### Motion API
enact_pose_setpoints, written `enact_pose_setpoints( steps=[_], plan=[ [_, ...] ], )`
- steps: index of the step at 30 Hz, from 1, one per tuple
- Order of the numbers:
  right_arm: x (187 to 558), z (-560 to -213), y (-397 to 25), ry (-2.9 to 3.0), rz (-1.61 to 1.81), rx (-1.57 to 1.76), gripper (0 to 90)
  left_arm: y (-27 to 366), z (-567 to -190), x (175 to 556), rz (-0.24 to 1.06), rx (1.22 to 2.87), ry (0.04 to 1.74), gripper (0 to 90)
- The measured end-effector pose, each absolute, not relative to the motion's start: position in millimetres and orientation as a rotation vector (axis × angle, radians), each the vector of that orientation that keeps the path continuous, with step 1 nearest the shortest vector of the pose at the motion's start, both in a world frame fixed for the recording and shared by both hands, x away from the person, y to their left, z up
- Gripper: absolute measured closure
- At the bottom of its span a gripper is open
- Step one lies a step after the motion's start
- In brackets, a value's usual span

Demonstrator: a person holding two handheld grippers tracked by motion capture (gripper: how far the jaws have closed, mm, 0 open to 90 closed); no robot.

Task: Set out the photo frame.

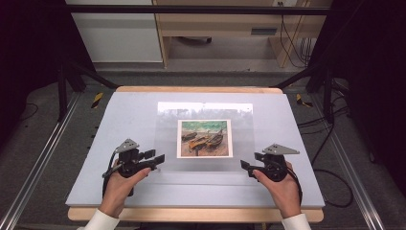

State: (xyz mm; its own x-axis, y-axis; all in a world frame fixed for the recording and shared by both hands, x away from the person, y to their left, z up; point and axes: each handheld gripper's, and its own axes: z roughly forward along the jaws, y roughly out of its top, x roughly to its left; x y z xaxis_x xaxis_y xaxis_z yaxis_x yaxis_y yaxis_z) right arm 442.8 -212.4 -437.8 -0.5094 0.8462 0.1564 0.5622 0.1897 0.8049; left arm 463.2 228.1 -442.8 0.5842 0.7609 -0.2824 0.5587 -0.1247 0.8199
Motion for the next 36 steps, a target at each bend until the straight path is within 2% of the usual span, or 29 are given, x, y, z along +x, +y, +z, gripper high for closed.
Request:
enact_pose_setpoints(
  steps=[36],
  plan=[
    [416.9, -437.2, -210.7, 2.124, 1.15, 1.229, 44.0, 228.0, -440.6, 439.1, 0.344, 1.839, 1.037, 54.1]
  ],
)
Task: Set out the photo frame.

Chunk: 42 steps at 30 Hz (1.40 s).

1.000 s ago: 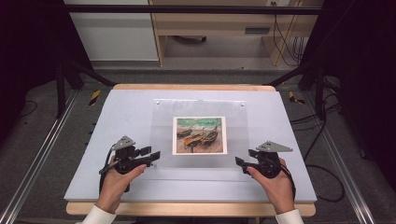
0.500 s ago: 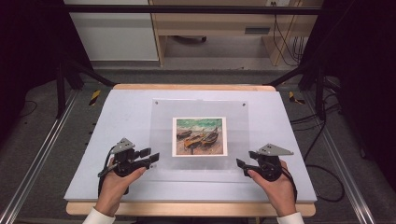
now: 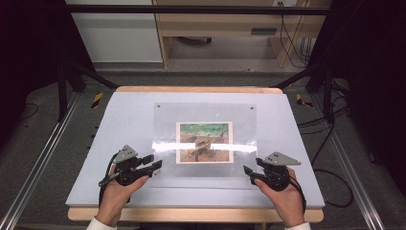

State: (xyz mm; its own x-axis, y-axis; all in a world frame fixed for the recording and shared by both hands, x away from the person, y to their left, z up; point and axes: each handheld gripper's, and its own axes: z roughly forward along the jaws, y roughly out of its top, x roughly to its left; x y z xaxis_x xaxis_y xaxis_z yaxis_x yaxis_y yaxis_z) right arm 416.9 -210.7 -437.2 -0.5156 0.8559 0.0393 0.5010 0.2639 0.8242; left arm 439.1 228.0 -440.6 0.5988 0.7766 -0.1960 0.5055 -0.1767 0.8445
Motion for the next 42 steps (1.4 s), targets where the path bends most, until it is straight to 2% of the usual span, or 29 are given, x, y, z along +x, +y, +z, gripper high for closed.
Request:
enact_pose_setpoints(
  steps=[42],
  plan=[
    [396.7, -440.3, -214.1, 2.096, 1.126, 1.207, 58.4, 228.1, -442.6, 416.9, 0.398, 1.857, 1.031, 62.4]
  ],
)
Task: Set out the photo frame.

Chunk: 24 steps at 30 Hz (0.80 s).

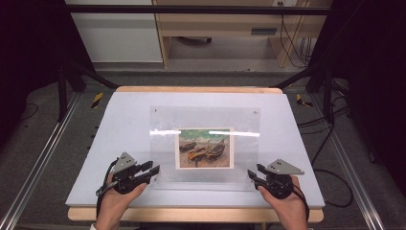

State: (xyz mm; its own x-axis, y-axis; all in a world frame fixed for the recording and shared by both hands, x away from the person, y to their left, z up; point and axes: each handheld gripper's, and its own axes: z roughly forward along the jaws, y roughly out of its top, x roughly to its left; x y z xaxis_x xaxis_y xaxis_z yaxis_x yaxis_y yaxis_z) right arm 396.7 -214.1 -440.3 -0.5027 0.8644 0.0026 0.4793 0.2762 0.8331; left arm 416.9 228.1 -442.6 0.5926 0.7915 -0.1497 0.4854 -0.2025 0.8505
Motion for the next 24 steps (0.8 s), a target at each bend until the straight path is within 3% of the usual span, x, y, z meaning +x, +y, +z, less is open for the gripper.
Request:
enact_pose_setpoints(
  steps=[24],
  plan=[
    [390.1, -442.7, -214.7, 2.103, 1.115, 1.211, 62.4, 229.6, -444.6, 409.4, 0.404, 1.874, 1.024, 66.4]
  ],
)
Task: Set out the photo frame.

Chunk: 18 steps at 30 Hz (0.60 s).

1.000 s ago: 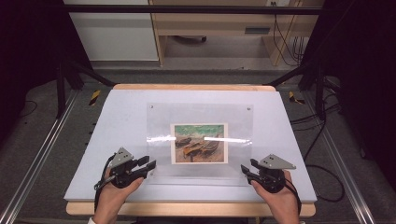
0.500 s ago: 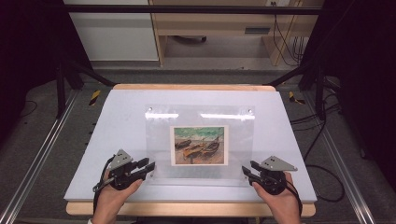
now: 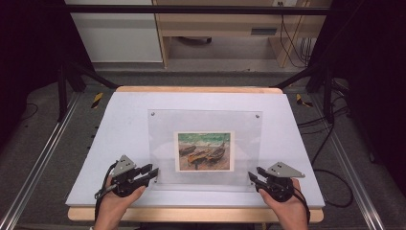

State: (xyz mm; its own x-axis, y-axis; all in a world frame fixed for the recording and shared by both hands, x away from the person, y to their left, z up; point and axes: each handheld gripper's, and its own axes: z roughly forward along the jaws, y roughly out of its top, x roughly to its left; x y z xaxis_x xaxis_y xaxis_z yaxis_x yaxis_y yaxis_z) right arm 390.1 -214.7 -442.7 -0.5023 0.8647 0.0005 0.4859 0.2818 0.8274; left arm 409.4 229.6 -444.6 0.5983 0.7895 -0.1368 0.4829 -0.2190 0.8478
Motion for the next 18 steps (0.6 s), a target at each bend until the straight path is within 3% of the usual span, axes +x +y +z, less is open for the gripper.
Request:
enact_pose_setpoints(
  steps=[18],
  plan=[
    [386.8, -445.1, -214.2, 2.116, 1.113, 1.211, 63.1, 229.8, -445.8, 405.1, 0.41, 1.892, 1.016, 68.0]
  ],
)
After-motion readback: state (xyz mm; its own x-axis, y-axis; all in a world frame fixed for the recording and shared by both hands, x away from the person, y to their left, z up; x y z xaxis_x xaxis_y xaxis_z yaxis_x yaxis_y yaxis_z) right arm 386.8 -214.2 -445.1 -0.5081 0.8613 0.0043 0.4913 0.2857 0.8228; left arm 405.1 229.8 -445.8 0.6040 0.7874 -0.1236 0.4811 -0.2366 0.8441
